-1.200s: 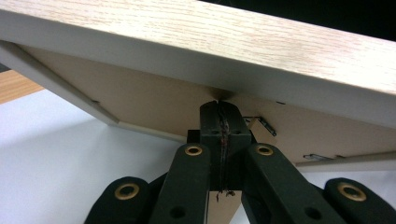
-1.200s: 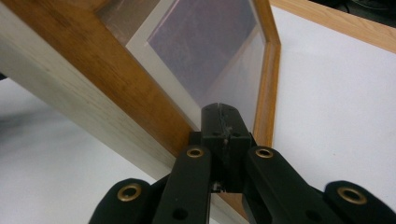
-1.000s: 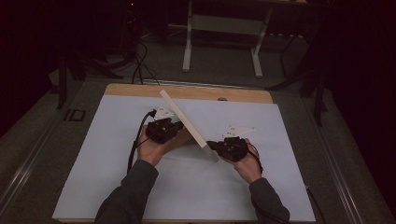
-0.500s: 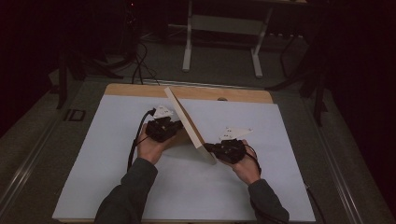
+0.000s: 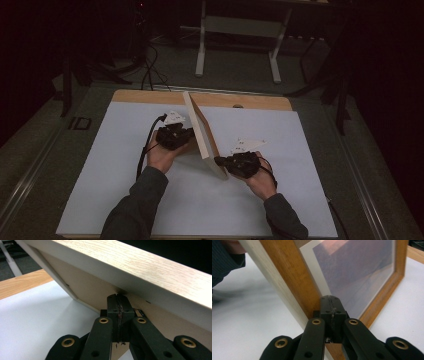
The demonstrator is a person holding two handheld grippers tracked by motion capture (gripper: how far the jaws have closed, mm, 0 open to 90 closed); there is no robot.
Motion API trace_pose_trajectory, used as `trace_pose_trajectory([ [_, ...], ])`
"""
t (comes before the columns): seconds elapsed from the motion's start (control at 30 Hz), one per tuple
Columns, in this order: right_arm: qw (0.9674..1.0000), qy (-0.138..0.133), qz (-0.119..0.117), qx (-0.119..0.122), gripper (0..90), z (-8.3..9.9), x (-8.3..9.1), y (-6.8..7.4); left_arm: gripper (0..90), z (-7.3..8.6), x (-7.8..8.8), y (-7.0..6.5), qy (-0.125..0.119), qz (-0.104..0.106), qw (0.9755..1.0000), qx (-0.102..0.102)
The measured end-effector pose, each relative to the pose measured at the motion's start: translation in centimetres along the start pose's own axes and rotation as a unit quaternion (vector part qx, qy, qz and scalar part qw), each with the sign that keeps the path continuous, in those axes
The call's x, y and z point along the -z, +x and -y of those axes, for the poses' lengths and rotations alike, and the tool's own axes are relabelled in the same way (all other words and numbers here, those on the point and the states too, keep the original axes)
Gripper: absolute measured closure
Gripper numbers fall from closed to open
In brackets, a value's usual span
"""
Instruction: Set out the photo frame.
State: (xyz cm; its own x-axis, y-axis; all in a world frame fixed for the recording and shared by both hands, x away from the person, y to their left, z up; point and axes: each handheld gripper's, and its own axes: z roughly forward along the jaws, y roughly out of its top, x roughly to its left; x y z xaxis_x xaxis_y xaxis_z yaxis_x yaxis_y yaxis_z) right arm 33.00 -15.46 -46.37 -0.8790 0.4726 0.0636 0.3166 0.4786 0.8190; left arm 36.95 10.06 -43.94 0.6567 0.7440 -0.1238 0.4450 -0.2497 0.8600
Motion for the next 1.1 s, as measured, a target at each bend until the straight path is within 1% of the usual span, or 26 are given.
trace_pose_trajectory([
  [0.27,0.9999,0.003,-0.013,0.008,90.0,-0.2,-0.5,0.7,90.0,-0.1,-0.3,0.3,-0.004,0.007,1.0,0.004],
  [0.5,0.9998,0.004,-0.018,0.009,90.0,-0.3,-0.8,1.0,90.0,-0.1,-0.3,0.6,-0.005,0.015,0.9999,0.006],
  [0.63,0.9996,0.005,-0.022,0.015,90.0,-0.6,-1.2,1.4,90.0,-0.2,-0.5,0.7,-0.008,0.02,0.9997,0.008],
  [0.77,0.9995,0.004,-0.026,0.016,90.0,-0.8,-1.5,1.6,90.0,-0.3,-0.5,0.7,-0.007,0.022,0.9997,0.004],
  [0.83,0.9995,0.004,-0.025,0.017,90.0,-0.9,-1.7,1.7,90.0,-0.3,-0.5,0.8,-0.009,0.03,0.9994,0.011],
  [0.93,0.9995,0.005,-0.028,0.017,90.0,-1.1,-2.0,1.9,90.0,-0.4,-0.7,0.6,-0.011,0.032,0.9994,0.009],
  [1.0,0.9994,0.005,-0.028,0.02,90.0,-1.2,-2.1,2.0,90.0,-0.4,-0.7,0.7,-0.013,0.038,0.9991,0.013],
  [1.1,0.9994,0.004,-0.029,0.019,90.0,-1.3,-2.3,2.0,90.0,-0.4,-0.6,0.8,-0.012,0.04,0.999,0.014],
])
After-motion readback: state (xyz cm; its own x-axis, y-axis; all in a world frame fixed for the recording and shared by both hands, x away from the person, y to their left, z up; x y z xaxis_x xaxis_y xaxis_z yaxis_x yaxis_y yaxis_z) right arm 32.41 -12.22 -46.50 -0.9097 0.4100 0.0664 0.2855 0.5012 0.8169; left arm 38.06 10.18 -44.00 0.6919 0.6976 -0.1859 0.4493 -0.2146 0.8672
